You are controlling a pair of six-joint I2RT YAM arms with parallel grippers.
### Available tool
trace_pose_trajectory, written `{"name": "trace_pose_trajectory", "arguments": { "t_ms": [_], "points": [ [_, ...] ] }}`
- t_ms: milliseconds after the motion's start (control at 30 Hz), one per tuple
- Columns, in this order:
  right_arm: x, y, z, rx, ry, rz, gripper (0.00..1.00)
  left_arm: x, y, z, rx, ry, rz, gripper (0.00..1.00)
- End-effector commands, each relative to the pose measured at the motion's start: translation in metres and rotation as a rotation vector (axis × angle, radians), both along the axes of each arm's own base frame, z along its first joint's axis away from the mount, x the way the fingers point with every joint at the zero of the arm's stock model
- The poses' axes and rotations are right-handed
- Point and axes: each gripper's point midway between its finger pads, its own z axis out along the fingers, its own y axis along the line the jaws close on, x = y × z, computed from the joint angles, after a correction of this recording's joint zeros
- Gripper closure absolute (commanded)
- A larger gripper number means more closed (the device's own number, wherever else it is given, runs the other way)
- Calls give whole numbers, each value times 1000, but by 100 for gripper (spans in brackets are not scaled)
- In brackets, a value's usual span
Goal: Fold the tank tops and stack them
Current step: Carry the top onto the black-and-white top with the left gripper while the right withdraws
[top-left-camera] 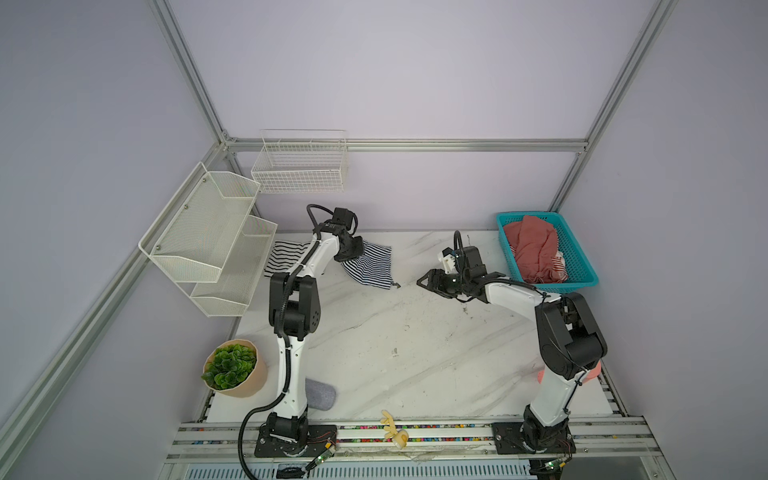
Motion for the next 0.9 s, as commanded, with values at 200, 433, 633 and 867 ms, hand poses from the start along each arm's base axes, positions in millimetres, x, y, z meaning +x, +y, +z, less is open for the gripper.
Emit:
{"name": "trace_pose_trajectory", "arguments": {
  "t_ms": [200, 433, 633, 867],
  "points": [
    [-2, 2, -12, 5, 20, 6, 37, 23, 46, 66, 211, -165, -91, 100],
    [-4, 3, -17, 6, 31, 16, 37, 24, 70, 78, 279, -187, -86, 100],
    [-5, 3, -20, 3, 37, 17, 38, 19, 87, 101, 320, -221, -50, 100],
    [-7, 2, -22, 4, 39, 17, 38, 11, 102, 122, 384, -250, -22, 100]
  ]
}}
